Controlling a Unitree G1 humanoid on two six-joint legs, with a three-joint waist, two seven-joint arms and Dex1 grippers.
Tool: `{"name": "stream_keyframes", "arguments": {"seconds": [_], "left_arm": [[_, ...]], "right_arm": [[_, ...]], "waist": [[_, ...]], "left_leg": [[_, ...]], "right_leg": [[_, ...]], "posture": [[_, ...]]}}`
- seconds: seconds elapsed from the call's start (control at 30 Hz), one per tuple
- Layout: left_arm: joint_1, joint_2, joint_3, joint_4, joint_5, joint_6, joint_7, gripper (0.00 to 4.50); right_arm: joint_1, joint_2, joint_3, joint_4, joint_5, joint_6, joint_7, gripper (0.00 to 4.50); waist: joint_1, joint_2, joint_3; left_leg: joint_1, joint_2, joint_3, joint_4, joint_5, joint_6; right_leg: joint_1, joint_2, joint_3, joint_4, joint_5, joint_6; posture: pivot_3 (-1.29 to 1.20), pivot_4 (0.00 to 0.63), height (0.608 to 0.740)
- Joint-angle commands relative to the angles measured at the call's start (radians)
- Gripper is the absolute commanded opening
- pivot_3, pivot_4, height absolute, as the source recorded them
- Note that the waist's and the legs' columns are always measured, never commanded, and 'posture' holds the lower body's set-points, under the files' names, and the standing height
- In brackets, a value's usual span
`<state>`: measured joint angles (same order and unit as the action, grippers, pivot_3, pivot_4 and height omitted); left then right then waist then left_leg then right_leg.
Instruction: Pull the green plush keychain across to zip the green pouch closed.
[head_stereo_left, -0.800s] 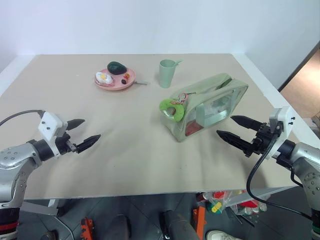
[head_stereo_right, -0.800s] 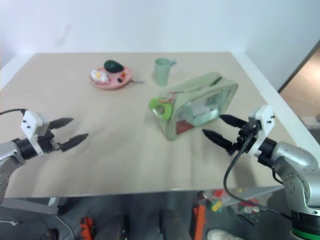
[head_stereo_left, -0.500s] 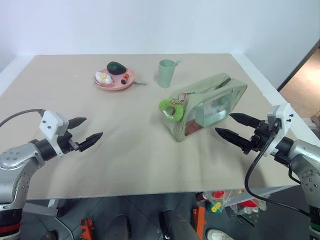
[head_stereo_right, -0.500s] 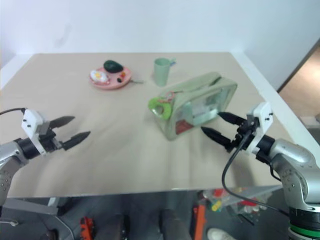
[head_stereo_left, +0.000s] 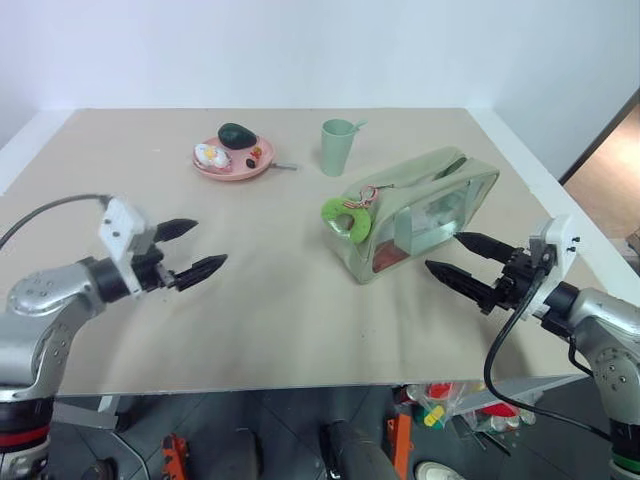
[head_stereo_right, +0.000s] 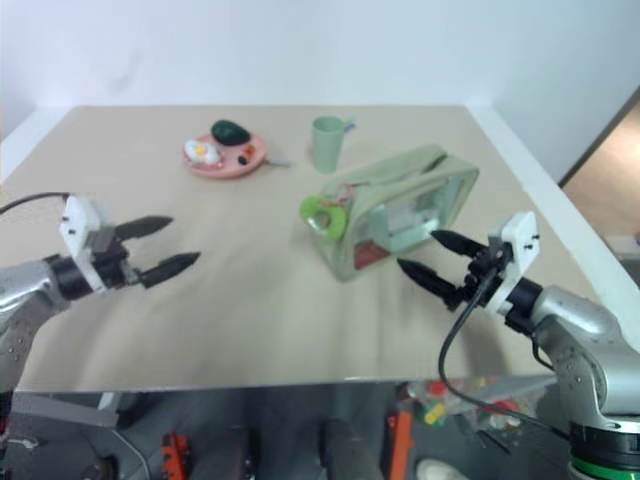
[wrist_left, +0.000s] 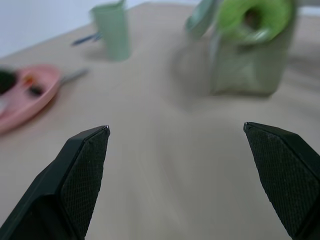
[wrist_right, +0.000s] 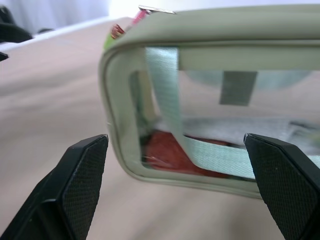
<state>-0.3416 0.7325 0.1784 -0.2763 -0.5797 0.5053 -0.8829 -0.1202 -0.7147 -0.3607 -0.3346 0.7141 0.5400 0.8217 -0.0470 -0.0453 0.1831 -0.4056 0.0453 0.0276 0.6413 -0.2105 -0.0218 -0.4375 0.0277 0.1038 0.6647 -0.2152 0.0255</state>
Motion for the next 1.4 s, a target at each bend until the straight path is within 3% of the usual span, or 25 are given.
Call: {"name": "stream_keyframes", "arguments": {"seconds": [0.03,0.3,0.63,0.97,1.1,1.4], "left_arm": [[-0.142,-0.028,-0.098,-0.033,-0.030,0.034,-0.044,4.45],[-0.442,-0.245,-0.291,0.143,0.079,-0.019,-0.033,4.45],[-0.525,-0.469,-0.380,0.262,0.197,-0.105,0.049,4.45],[-0.604,-0.569,-0.439,0.369,0.304,-0.110,0.086,4.45],[-0.613,-0.582,-0.444,0.397,0.325,-0.082,0.099,3.30],[-0.611,-0.579,-0.438,0.390,0.345,-0.033,0.114,0.22]], "right_arm": [[0.011,0.006,-0.017,-0.069,0.019,-0.038,0.011,4.50],[0.062,0.035,0.069,-0.111,-0.100,-0.144,0.002,4.50],[0.082,0.086,0.060,-0.133,-0.101,-0.170,-0.064,4.50],[0.068,0.087,0.070,-0.128,-0.117,-0.182,-0.073,4.50],[0.068,0.089,0.075,-0.122,-0.119,-0.187,-0.074,4.50],[0.070,0.085,0.084,-0.119,-0.127,-0.187,-0.074,4.50]], "waist": [[0.000,0.000,0.000],[-0.003,0.000,0.000],[0.000,0.000,0.000],[-0.002,0.000,0.000],[-0.002,0.001,0.000],[-0.001,0.001,0.000]], "left_leg": [[0.000,0.000,0.000,0.000,0.000,0.000],[0.000,-0.001,-0.001,0.000,0.000,0.000],[0.000,-0.001,-0.001,0.000,0.000,0.000],[0.000,-0.002,-0.001,0.001,0.000,0.000],[0.000,-0.002,-0.001,0.001,0.000,0.000],[0.000,-0.003,-0.001,0.001,0.000,0.000]], "right_leg": [[0.000,0.000,0.000,0.000,0.001,0.001],[0.000,0.002,0.001,0.000,0.001,0.002],[0.000,0.002,0.002,0.000,0.001,0.002],[0.001,0.002,0.005,0.000,0.002,0.003],[0.001,0.003,0.005,0.000,0.002,0.003],[0.001,0.002,0.005,0.000,0.002,0.004]], "posture": [[0.00,0.150,0.740],[0.00,0.150,0.740],[0.00,0.150,0.740],[0.00,0.150,0.740],[0.00,0.150,0.740],[0.00,0.150,0.740]]}}
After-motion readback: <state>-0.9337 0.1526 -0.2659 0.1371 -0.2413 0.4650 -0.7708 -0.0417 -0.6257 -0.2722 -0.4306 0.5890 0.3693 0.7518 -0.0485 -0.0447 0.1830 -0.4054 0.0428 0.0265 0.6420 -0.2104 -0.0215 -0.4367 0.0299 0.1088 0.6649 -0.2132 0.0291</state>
